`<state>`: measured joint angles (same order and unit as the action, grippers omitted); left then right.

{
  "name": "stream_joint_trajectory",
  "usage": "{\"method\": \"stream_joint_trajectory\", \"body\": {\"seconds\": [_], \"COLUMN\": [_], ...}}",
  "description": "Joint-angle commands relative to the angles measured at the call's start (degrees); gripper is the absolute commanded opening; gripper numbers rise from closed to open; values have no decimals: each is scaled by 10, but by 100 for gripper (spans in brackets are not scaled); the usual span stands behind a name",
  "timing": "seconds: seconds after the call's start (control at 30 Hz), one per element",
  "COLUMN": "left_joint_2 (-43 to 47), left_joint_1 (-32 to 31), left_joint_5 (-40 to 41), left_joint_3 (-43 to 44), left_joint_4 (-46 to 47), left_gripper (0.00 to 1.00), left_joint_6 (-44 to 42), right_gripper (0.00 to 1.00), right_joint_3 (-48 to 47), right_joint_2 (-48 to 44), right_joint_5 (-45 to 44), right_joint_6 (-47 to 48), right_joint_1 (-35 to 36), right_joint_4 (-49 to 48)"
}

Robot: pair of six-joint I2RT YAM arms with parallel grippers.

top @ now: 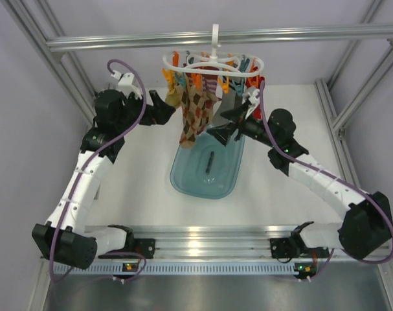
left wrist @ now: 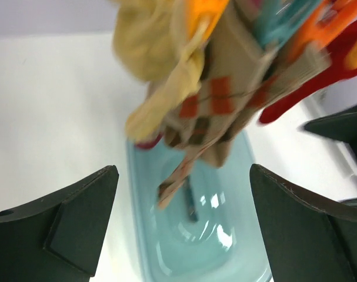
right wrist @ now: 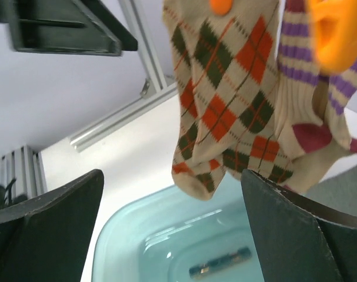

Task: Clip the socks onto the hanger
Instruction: Clamp the sock onto the hanger, then reset both arms

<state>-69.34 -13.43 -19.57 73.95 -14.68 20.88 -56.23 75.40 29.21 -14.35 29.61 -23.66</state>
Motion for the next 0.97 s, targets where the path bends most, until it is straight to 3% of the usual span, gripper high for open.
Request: {"method": "stream_joint_trajectory", "body": {"seconds": [0.0, 0.13, 0.2, 0.33, 0.6, 0.73, 0.93], "left_joint_2": [4, 3, -4, -33, -15, -6, -7], "left_joint_1": [19, 21, 21, 21, 26, 27, 33], "left_joint_5": [6, 15, 33, 111, 191, 212, 177], "left_joint_3": [15, 1, -6, -27, -92, -88, -87], "left_joint_4": [-163, -236, -259, -279, -231, -238, -254], "left_gripper": [98, 98, 98, 98, 98, 98, 98], "left_joint_6": [-101, -152, -184, -191, -184, -180, -182], "right_gripper": [99, 99, 100, 100, 100, 100, 100], "right_joint_3": [40, 67, 78, 98, 140, 152, 172], "right_joint_2": [-90, -153, -177, -209, -269, -290, -306], "right_joint_5": [25, 1, -59, -113, -139, -127, -125], "right_joint_6": [63, 129, 139, 157, 147, 125, 114], "right_joint_1": [-5, -5, -9, -44, -156, -169, -169], "right_joint_4": [69, 175, 230, 301, 378, 379, 374]}}
